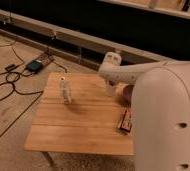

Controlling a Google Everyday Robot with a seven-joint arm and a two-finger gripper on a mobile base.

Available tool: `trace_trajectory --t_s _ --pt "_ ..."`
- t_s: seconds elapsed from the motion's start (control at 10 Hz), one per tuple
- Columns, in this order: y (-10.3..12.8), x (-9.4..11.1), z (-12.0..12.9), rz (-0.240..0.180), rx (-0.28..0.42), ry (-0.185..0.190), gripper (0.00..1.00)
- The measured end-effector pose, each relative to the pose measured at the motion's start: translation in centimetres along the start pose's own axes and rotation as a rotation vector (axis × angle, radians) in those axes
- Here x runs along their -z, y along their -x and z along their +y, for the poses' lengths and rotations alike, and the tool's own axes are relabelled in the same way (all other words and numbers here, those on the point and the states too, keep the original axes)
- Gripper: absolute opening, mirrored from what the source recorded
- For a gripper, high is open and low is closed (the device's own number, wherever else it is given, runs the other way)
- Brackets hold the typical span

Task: Place the pepper in the ceramic cup

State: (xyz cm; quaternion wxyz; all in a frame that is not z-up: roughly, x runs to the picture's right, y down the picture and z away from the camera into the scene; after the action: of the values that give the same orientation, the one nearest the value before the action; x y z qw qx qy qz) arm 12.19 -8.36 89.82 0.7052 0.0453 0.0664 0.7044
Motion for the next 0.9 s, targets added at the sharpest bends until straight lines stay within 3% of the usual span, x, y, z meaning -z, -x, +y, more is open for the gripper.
trace_trajectory --t_s 0.2,0.3,0.9 --pt "0.06 0.08 -0.13 -0.008 -0.002 -0.014 0.77" --pt "-0.08 0.04 -0.16 -0.009 -0.002 -0.019 0.80" --pt "-0.74 0.18 0.17 -0.004 -0.007 -0.021 0.80"
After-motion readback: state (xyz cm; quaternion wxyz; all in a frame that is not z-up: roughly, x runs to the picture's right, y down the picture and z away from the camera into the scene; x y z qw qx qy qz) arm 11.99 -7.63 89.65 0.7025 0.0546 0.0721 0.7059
